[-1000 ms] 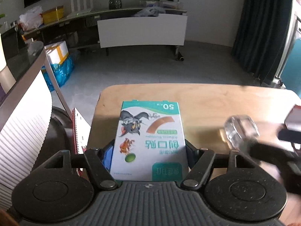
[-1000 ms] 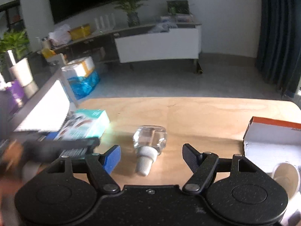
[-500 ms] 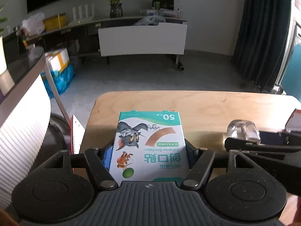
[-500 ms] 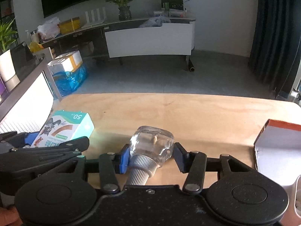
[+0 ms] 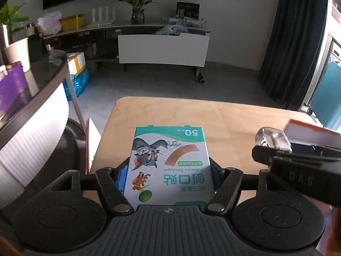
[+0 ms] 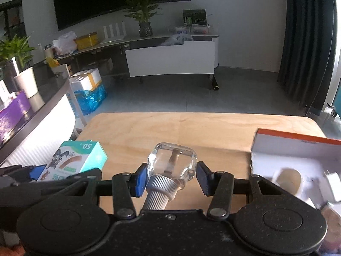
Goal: Organize rigid objects
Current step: 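Carry the bandage box and glass bottle over the tray with both tools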
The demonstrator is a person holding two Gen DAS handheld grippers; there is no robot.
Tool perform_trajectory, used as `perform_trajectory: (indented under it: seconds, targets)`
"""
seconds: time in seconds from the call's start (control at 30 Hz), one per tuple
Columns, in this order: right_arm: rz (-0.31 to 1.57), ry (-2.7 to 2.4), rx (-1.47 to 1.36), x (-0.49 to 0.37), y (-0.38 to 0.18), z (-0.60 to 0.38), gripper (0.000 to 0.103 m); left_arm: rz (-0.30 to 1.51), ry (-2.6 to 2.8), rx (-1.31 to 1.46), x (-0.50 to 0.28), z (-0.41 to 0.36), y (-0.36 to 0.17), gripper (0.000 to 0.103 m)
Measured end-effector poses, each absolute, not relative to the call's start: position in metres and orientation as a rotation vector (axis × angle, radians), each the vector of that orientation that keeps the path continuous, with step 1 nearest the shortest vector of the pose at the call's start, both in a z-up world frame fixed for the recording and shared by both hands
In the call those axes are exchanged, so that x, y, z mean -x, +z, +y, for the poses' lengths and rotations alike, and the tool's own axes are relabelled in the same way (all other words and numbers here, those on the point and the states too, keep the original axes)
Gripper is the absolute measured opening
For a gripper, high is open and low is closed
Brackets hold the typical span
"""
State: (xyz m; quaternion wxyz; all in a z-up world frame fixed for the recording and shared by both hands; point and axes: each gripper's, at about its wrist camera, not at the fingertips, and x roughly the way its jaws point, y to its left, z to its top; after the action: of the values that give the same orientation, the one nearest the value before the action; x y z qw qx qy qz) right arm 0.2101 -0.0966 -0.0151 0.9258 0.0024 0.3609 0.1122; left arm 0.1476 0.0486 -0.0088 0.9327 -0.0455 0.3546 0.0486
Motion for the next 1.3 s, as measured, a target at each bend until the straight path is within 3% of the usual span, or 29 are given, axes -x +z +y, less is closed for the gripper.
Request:
perform_trajectory:
  seconds: [0.53,1.3]
  targets:
    - [0.649,0.225,-0.002,-0.116,0.028,-0.132,0.060,0.691,0.097,0.120,-0.078,0.023,0.022,0.071]
    - [0.608,0.199,-0.039,-0.055,0.036,-0.173,0.060,0.669,0.046,0.110,-0.042,-0.009,0.023,0.071]
